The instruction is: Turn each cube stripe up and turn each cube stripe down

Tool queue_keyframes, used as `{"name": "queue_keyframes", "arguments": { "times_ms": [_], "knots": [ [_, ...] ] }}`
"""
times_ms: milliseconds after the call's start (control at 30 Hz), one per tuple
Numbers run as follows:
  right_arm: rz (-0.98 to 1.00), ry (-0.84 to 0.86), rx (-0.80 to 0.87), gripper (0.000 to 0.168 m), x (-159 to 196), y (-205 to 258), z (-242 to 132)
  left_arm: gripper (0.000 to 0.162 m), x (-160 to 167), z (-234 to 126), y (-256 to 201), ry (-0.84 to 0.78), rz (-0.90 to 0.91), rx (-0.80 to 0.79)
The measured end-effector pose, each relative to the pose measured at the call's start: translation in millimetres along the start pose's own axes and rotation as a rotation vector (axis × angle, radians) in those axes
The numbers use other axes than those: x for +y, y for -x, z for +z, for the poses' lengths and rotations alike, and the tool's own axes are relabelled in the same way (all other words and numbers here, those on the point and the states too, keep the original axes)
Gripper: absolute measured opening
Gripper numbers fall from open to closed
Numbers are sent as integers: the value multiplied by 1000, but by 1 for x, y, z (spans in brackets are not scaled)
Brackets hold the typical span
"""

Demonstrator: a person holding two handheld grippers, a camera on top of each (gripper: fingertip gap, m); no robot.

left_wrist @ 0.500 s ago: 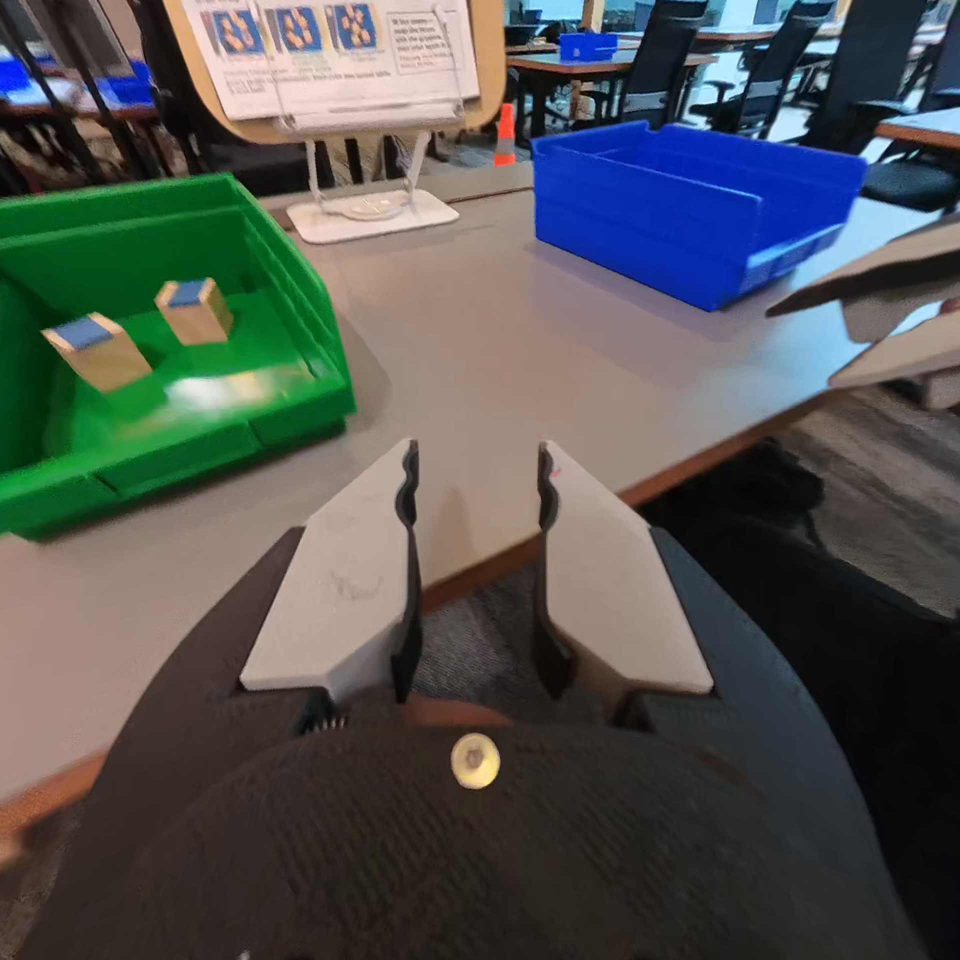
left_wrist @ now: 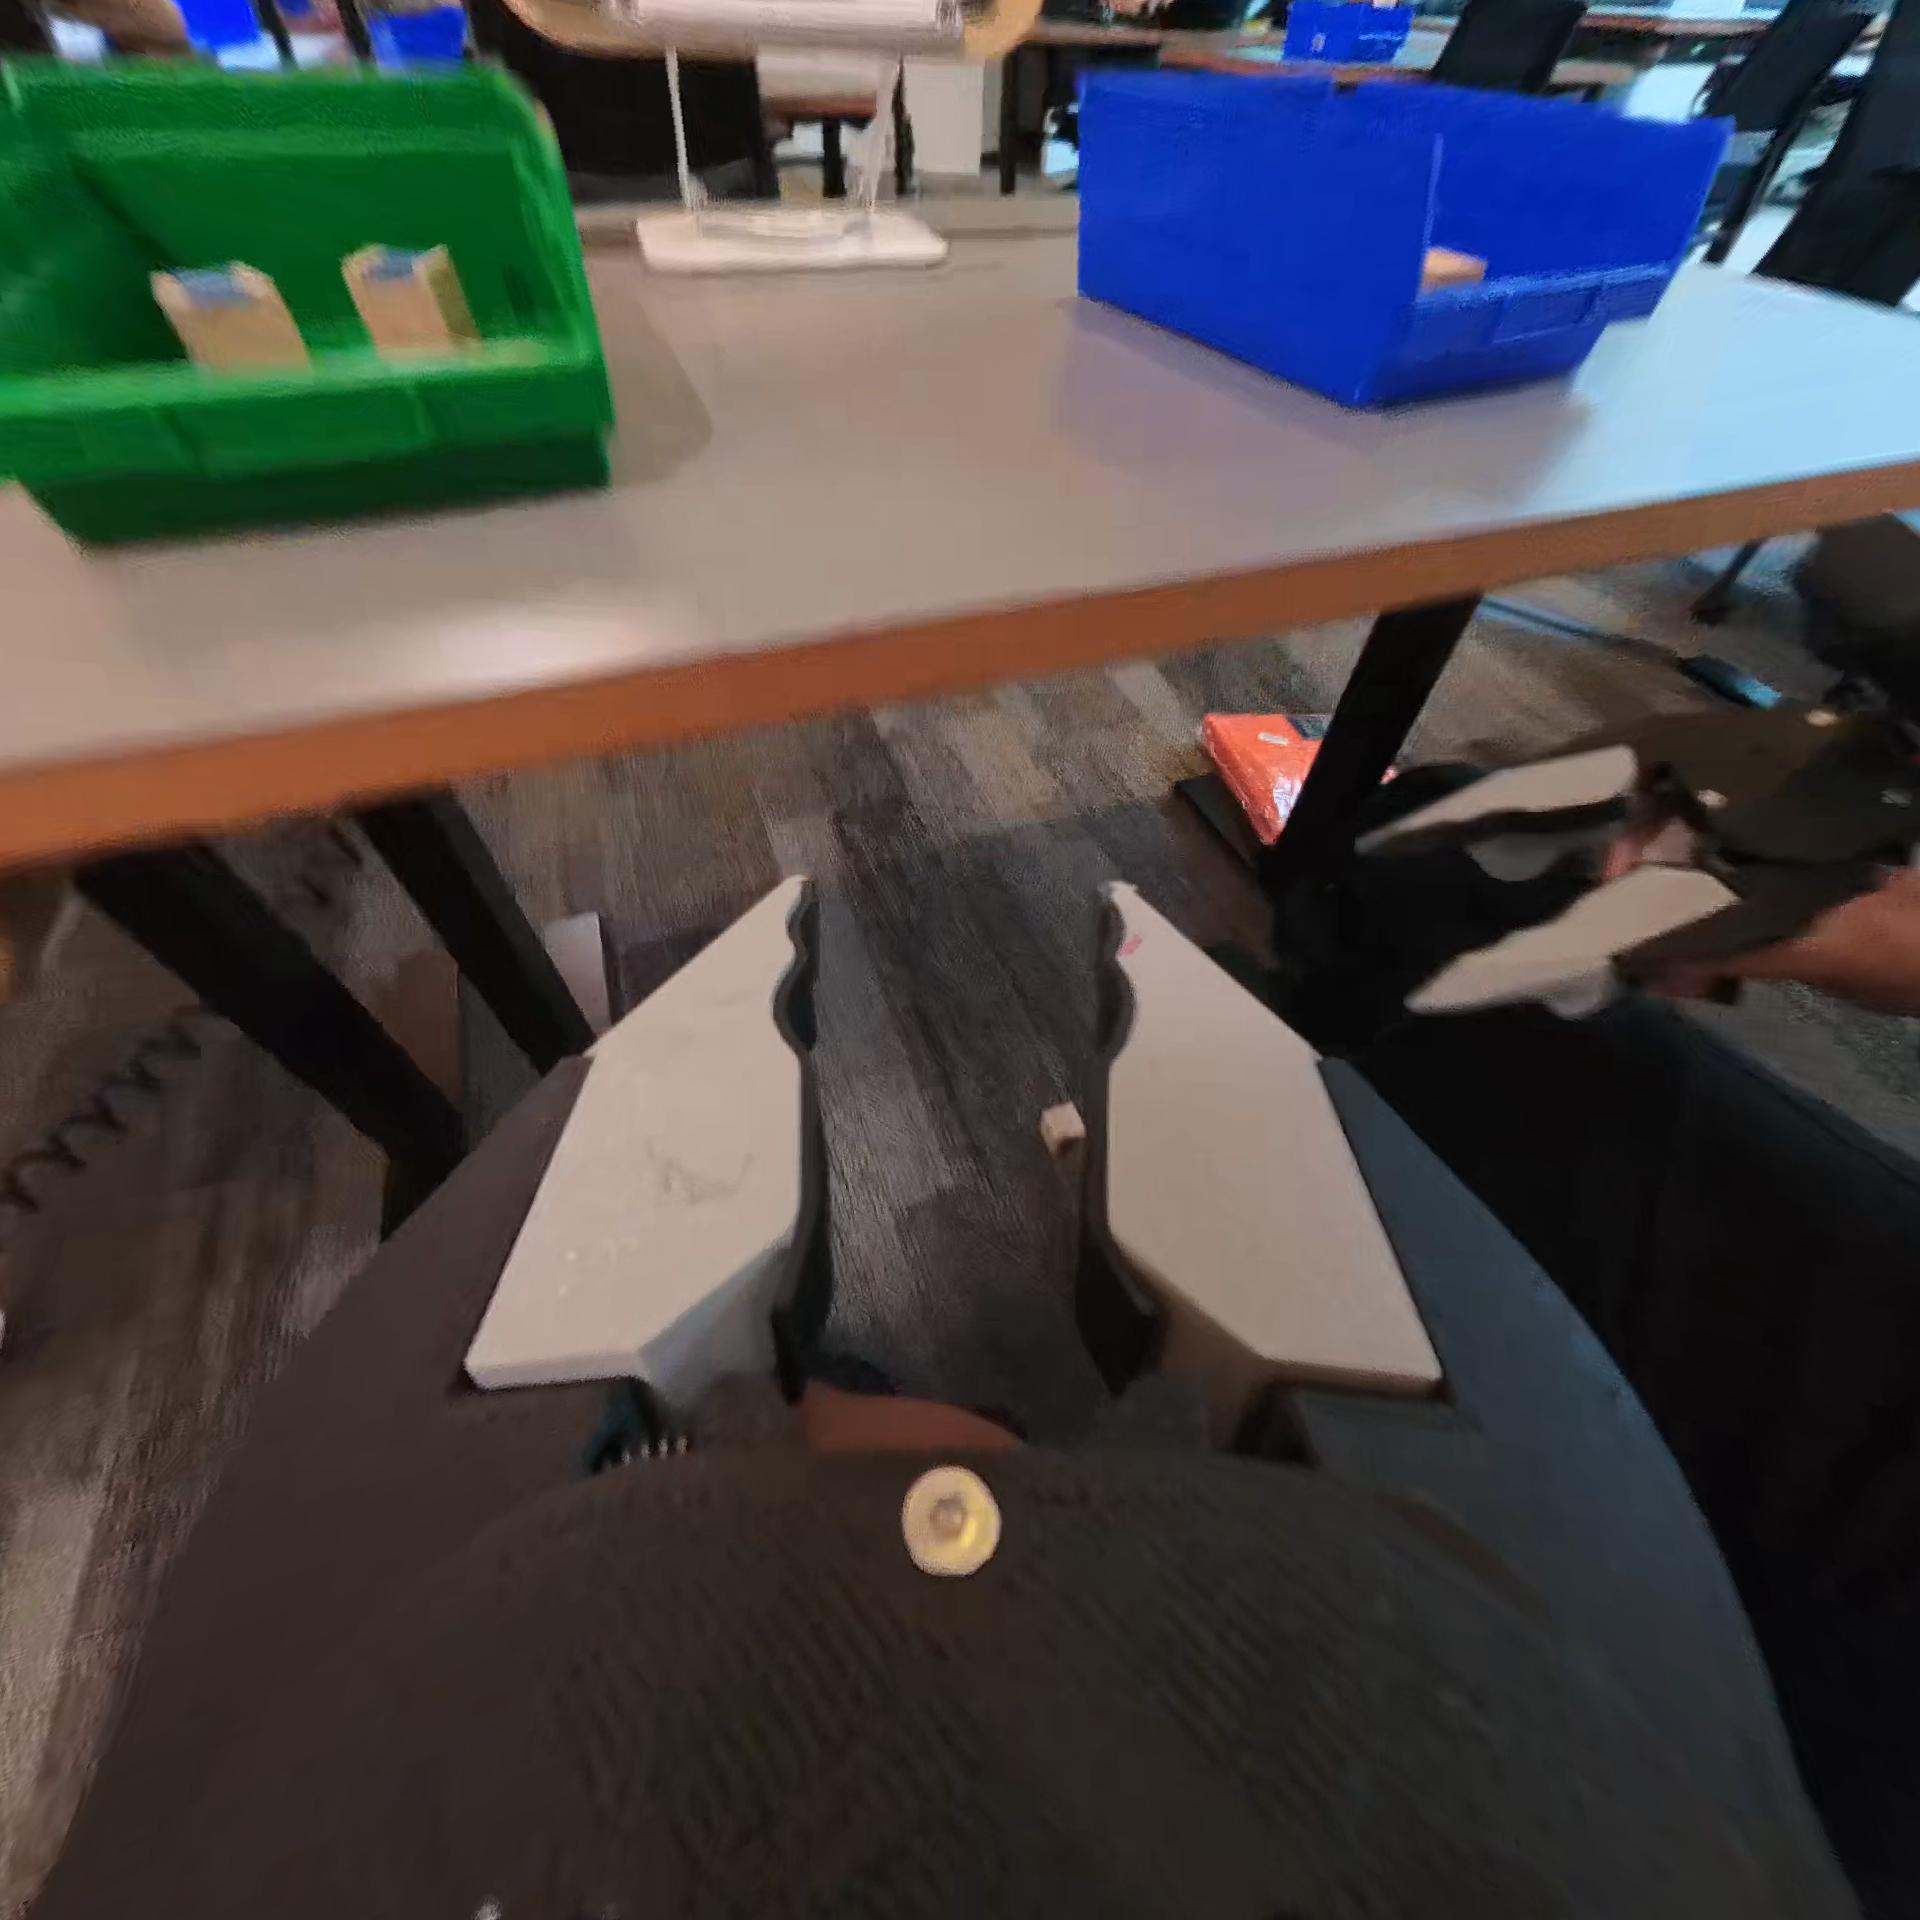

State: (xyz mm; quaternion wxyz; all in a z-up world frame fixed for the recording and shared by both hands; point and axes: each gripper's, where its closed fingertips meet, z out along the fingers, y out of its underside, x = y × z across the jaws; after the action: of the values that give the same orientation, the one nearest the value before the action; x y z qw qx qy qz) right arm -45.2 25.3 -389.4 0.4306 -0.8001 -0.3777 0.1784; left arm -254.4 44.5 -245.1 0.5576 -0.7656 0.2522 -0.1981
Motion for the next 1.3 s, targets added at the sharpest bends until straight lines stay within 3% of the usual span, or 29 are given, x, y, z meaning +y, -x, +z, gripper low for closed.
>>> {"name": "queue_keyframes", "arguments": {
  "times_ms": [67, 167, 233, 367, 533, 600, 700, 967, 1033, 1067, 1100, 1200, 1300],
  "knots": [
    [-34, 58, 0, 88, 37, -8, 29, 55, 45, -23, -3, 40, -13, -38],
    [-68, 282, -25, 80, 120, -28, 83, 61, 106, -58, 2, 151, 31, -94],
    [-94, 410, -52, 75, 173, -47, 125, 62, 129, -74, 19, 198, 65, -153],
    [-105, 695, -117, 74, 263, -86, 214, 67, 143, -98, 56, 219, 108, -250],
    [-337, 837, -154, 65, 353, -139, 309, 62, 156, -136, 85, 128, -4, -290],
    [-322, 899, -163, 76, 393, -152, 336, 61, 160, -147, 91, 107, -25, -305],
    [-311, 966, -130, 77, 438, -166, 365, 59, 168, -157, 99, 113, 32, -368],
    [-295, 1130, -86, 83, 505, -195, 393, 48, 185, -175, 138, 51, -98, -459],
    [-330, 1192, -68, 71, 521, -202, 394, 46, 191, -174, 143, 56, -129, -459],
    [-328, 1217, -55, 56, 527, -203, 396, 46, 196, -172, 144, 77, -130, -461],
    [-301, 1221, -70, 46, 528, -199, 399, 49, 202, -169, 144, 105, -123, -464],
    [-261, 1168, -83, 45, 510, -189, 410, 52, 210, -161, 138, 167, -88, -445],
    [-293, 1108, -237, 44, 464, -154, 403, 50, 195, -159, 136, 127, -53, -428]
  ]
}}
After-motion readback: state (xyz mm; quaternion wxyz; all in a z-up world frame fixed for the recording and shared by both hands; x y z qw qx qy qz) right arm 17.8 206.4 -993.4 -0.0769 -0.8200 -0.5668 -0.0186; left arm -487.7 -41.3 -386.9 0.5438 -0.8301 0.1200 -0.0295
